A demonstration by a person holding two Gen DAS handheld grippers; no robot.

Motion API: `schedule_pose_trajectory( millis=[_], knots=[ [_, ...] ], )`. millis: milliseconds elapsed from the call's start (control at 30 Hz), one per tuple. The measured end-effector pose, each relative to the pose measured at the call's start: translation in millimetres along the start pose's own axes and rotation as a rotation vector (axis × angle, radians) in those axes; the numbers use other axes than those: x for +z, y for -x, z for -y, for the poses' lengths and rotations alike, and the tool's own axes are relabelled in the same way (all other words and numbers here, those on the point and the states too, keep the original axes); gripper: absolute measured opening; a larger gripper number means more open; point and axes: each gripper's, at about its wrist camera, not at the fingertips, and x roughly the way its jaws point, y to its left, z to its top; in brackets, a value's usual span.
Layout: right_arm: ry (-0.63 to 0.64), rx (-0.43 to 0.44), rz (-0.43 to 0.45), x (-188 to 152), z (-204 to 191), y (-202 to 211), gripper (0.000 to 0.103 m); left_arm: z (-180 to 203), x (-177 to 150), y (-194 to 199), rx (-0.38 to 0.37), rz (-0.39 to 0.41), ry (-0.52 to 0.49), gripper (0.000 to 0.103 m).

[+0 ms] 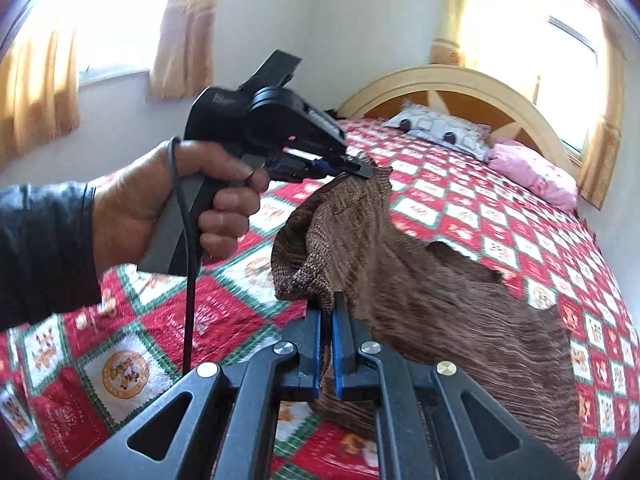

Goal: Fold small clothes
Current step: 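Lift the gripped edge with the left gripper and fold it over the sweater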

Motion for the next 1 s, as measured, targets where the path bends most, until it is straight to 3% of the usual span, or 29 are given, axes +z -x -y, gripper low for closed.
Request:
schedule_pose_trajectory(
  millis=[400,1000],
  knots=[
    [-0.233,-0.064,0.049,-29,100,51,0.003,83,-5,-63,-0.042,-0.051,-0.079,0.007],
    [-0.464,-0.136,-0.042,-118,197,86,0.003,161,-59,-186,-0.015,-0.247,-0.199,0.007]
  ],
)
